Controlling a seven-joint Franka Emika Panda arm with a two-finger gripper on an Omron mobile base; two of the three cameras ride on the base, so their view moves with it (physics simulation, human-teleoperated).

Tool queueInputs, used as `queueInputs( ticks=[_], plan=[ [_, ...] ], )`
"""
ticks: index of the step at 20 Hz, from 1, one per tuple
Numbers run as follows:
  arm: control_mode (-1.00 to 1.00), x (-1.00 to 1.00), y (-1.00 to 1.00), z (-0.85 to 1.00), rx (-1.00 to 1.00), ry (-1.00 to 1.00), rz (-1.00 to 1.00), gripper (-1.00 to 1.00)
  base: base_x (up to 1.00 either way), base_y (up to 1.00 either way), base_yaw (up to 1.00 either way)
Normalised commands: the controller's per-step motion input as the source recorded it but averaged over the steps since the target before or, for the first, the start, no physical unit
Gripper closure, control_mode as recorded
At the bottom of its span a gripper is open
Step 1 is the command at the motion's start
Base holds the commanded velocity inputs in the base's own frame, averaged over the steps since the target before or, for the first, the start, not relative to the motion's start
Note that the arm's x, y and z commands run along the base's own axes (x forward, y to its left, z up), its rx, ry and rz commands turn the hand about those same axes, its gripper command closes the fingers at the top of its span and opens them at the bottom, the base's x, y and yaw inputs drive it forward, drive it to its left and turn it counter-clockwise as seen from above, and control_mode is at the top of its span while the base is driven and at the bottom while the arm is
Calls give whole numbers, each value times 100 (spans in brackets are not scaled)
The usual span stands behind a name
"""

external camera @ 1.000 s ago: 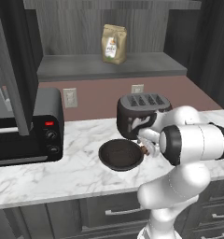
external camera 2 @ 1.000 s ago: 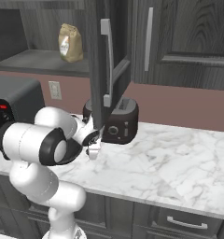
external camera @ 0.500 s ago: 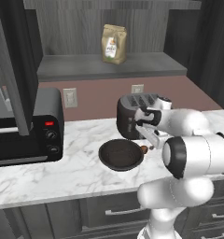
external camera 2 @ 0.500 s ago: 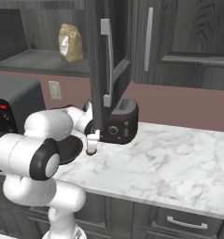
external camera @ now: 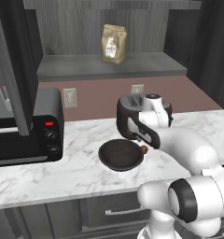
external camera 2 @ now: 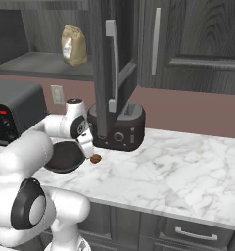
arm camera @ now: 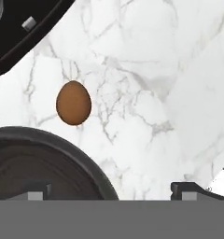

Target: Pick the egg and butter from the fridge and place them by the bowl for mixing.

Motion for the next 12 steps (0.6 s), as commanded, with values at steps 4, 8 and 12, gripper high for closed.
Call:
queueInputs(
  ticks=[4, 8, 12],
  plan=[
    [-100, -54, 31, 34, -17, -7, 30, -100, 0, 0, 0],
    [-100, -50, 27, 38, -11, -3, 30, -100, 0, 0, 0],
    [-100, -48, 21, 39, -1, -3, 33, -100, 0, 0, 0]
  ],
)
